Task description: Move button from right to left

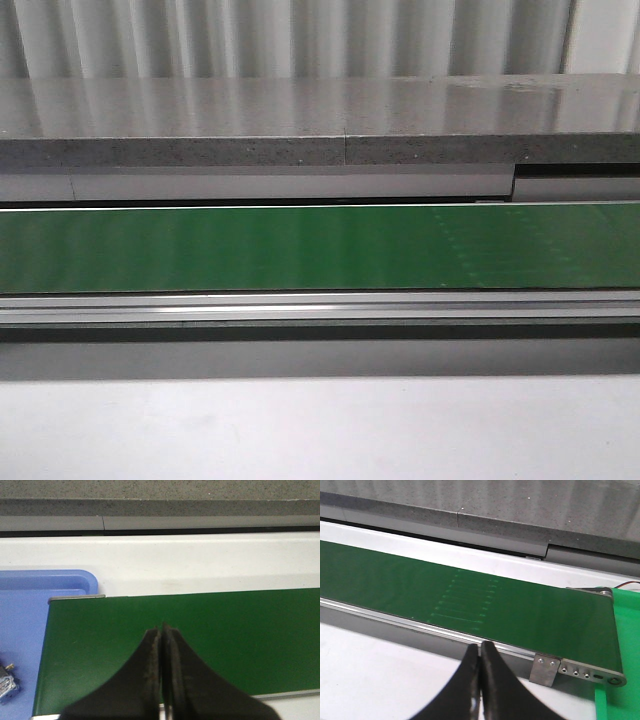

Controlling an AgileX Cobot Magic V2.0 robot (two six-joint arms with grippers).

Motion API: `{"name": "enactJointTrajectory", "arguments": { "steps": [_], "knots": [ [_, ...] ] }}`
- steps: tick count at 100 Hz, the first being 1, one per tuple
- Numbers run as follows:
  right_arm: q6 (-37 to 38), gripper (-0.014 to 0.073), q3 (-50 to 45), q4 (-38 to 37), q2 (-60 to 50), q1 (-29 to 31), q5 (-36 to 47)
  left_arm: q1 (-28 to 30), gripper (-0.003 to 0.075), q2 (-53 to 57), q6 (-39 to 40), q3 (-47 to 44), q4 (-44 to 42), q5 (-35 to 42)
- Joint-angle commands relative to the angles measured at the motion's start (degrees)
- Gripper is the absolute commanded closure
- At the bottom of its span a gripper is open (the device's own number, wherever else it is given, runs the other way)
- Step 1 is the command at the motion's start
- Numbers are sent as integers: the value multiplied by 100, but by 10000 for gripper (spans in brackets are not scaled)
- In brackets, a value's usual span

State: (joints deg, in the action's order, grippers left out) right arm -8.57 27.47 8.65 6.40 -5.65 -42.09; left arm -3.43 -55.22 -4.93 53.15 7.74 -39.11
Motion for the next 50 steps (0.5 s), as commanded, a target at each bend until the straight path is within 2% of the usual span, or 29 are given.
{"name": "enactJointTrajectory", "arguments": {
  "steps": [1,17,50],
  "knots": [
    [-49,659,140,47,62,7,407,-43,740,283,21,-77,89,414],
    [-49,659,140,47,62,7,407,-43,740,782,8,-594,89,438],
    [-49,659,140,47,62,7,407,-43,740,1832,8,-1660,89,1491]
  ]
}}
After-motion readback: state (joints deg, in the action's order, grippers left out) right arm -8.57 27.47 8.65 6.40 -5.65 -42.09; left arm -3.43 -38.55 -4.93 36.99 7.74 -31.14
